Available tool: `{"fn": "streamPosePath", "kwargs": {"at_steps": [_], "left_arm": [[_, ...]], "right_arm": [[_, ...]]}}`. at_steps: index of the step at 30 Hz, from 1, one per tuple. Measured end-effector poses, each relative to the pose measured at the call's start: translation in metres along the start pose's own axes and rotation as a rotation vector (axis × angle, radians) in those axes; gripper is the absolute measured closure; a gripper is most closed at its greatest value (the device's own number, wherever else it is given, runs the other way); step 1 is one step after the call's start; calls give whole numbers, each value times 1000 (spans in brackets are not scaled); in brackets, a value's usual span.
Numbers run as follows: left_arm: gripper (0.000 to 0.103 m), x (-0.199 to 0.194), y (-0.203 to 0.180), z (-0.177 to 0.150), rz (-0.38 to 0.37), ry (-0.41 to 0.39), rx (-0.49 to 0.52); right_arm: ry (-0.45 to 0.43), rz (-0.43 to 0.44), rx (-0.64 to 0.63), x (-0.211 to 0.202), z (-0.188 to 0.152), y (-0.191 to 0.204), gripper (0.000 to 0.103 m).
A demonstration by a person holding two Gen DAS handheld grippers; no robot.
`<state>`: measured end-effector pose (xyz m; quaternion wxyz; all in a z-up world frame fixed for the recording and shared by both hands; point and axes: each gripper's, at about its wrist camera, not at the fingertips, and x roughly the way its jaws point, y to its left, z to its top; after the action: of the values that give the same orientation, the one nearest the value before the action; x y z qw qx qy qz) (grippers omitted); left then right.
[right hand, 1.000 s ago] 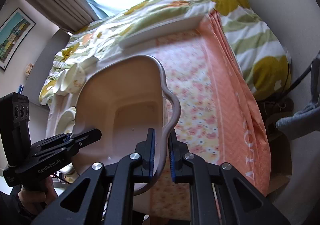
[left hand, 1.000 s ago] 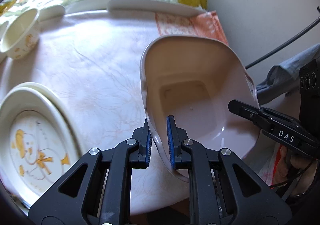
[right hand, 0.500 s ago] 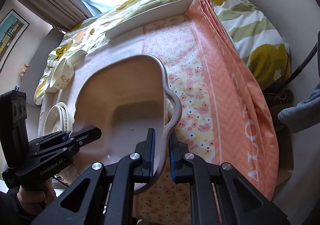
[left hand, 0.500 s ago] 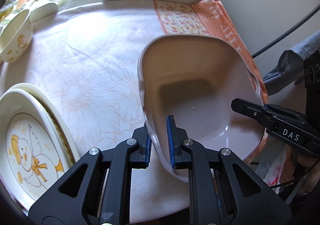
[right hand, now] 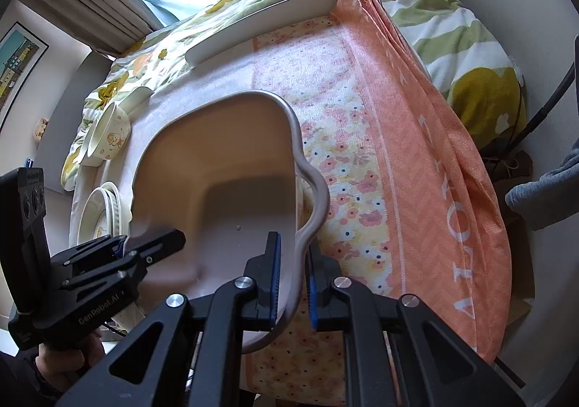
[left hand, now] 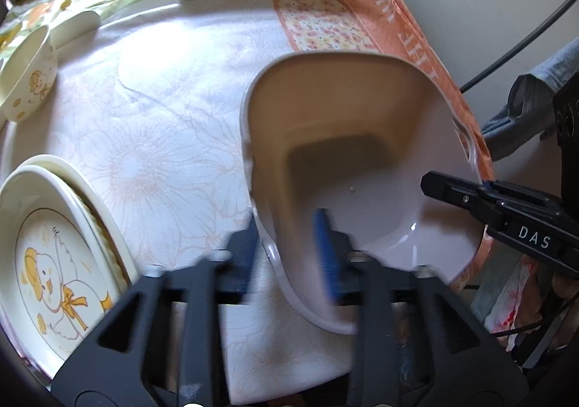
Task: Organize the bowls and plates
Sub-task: 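Lift the pink square dish with both grippers and carry it along the cloth, then lower the pink dish onto the cloth and open both grippers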
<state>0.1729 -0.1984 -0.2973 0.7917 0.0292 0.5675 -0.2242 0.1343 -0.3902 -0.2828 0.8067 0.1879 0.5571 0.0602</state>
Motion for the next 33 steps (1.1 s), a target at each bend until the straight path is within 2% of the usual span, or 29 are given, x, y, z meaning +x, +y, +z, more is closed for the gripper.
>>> {"fn": "streamPosePath", "kwargs": {"at_steps": [1, 2, 5, 6, 7, 8, 9, 10, 15, 19, 22, 30, 33], "left_arm": [[28, -1, -1, 0, 5, -7, 4], [15, -4, -3, 0, 11, -24, 12], [11, -12, -7, 1, 16, -44, 24], [11, -12, -8, 1, 22, -39, 28], [11, -13, -9, 1, 25, -36, 32], [11, -15, -9, 1, 26, -35, 34], [11, -17, -10, 1, 29, -35, 32], [11, -20, -11, 1, 31, -38, 30], [11, -51, -10, -2, 43, -73, 16], [8, -94, 1, -7, 56, -132, -24], [8, -134, 15, -13, 86, -197, -67], [7, -247, 66, -26, 178, -430, -158], [5, -277, 95, -26, 227, -485, -172]], "right_arm": [[-3, -1, -5, -1, 0, 1, 91], [-7, -1, -9, -1, 0, 2, 91], [-16, 3, -9, -5, 1, 2, 89], [-27, 7, -2, -8, 2, 1, 80], [-33, 8, 4, -9, 3, 0, 60], [-40, 13, 13, -12, 4, -1, 44], [-49, 20, 26, -16, 4, -2, 14], [-64, 25, 42, -21, 4, -4, 5], [-115, 46, 63, -45, 4, -2, 5], [-170, 70, 4, -73, 4, 21, 1], [-248, 94, -77, -98, 5, 49, 1], [-306, 174, -313, -148, 25, 139, 1], [-335, 205, -374, -157, 33, 174, 1]]}}
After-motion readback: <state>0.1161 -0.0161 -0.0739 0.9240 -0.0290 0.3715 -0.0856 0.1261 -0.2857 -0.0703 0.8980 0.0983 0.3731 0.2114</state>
